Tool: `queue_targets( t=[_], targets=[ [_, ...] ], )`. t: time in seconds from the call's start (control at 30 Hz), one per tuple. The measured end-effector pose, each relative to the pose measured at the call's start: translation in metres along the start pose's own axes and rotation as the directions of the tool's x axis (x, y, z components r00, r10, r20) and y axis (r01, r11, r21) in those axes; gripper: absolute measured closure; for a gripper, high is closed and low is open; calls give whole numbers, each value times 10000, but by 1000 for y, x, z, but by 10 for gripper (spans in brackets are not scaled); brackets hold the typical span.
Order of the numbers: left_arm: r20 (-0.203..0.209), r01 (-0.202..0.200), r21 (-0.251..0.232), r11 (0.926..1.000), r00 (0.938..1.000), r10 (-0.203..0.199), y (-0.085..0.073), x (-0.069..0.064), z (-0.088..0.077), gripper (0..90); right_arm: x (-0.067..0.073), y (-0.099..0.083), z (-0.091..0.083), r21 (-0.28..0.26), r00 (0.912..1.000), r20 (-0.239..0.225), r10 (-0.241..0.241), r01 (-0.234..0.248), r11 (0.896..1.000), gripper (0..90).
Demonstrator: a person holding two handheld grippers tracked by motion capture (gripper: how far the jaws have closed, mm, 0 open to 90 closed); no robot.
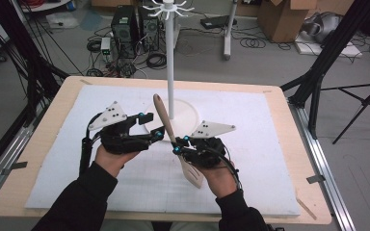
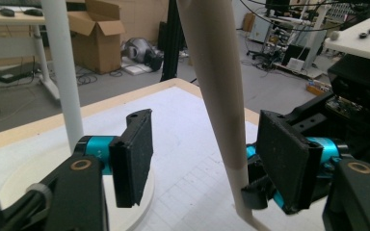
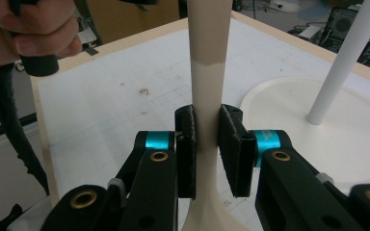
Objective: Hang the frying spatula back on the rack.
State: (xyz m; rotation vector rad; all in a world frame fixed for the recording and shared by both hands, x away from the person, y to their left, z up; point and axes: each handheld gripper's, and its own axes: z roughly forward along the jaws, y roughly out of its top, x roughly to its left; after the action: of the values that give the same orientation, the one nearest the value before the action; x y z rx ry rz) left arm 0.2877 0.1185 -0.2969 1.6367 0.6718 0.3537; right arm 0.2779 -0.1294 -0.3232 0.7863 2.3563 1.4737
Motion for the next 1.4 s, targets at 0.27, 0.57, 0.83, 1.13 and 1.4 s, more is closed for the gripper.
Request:
queue_targets(
  t=[0.27,0.57,0.83,1.13,1.4],
  targets=[
    [211,226,239,9995,9995,-231,-1,-2,15,486,0,-1,2,48,10000,8,-81,81,10000,777],
    [749,229,172,9996,9969,-241,-1,-3,17,681,1,-1,4,90,9999,-9,-144,144,9999,776],
    [1070,134,6,9999,9942,-134,0,-7,17,716,1,-2,4,-52,9998,-99,-167,166,9998,775],
    [1177,-51,-725,9974,9930,137,9,-7,7,722,-1,-3,0,-907,9958,-841,-367,290,9955,637],
    [1546,-408,-841,9956,9865,535,16,1,-7,724,-6,-7,0,-1557,9893,-1348,-553,340,9872,332]
  ],
)
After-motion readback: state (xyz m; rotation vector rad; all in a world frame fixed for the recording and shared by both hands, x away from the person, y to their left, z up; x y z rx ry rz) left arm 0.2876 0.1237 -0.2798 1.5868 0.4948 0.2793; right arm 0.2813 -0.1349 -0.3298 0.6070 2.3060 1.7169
